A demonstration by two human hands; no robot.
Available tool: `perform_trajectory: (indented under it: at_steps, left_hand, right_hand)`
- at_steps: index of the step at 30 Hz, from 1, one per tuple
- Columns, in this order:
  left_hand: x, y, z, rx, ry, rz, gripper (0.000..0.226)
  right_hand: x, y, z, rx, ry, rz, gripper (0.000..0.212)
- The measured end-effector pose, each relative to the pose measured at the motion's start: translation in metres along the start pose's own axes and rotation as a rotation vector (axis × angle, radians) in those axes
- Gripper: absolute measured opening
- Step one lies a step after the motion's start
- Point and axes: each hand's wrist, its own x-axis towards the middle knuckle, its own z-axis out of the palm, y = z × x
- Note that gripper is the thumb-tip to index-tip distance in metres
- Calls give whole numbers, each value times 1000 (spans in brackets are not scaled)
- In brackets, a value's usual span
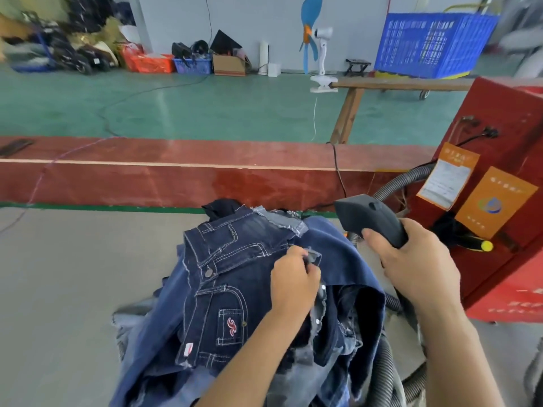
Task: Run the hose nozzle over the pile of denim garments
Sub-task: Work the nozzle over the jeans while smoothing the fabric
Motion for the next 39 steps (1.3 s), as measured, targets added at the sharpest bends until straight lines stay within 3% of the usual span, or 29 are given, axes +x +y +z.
perform_trajectory:
  at_steps: [2,3,6,7,8,9,11,13,15,16,22,24,29,30,31,34,35,37,39]
  left_hand:
    - [-1,6,-2,-120,119,109,9]
    - [-3,6,0,-82,43,163,9]
    - [-16,0,8,297,-592,193,29]
    - [-17,-2,10,399,-720,212,39]
    - [-17,-2,11,430,-719,239,44]
    - [-16,0,11,385,-601,260,41]
    - [-10,1,7,212,-247,230,36]
    - [-7,-7,4,311,-109,199,58]
    - [-8,-14,4,602,-196,190,73]
    - [-9,-15,5,656,-233,201,68]
    - [2,-2,-21,538,-308,125,7]
    - [3,3,-36,533,-339,141,23]
    - [-7,-7,-55,578,-892,-7,28]
    - [-6,-10,-54,522,-889,-2,32]
    - [-3,-13,-53,431,-777,15,34]
    - [10,-25,-49,220,-166,116,26]
    - [14,-31,-45,234,-111,142,32]
    - [16,-49,-33,421,-256,122,67]
    - [16,-63,-23,609,-353,102,85]
  right_hand:
    - [3,1,-2,17,31,25,30]
    - [4,2,-3,27,50,37,31]
    - [4,4,-4,44,63,69,31]
    - [4,5,-4,47,54,75,31]
    - [4,5,-4,51,40,77,32]
    - [3,6,-3,52,23,75,32]
    - [2,5,0,45,-6,69,30]
    - [1,4,2,30,-19,55,29]
    - [1,3,5,18,-25,37,30]
    - [1,2,5,12,-29,28,30]
    - [3,5,8,-18,-48,24,32]
    - [4,5,9,-17,-53,26,33]
    - [3,0,13,30,-107,37,47]
    - [2,-1,14,29,-125,31,51]
    - [1,-2,14,22,-143,26,53]
    - [-2,-4,16,-14,-191,7,52]
    - [-2,-5,15,-24,-199,1,52]
    - [-3,-5,14,-34,-201,-6,50]
    - [-3,-4,9,-39,-209,-8,49]
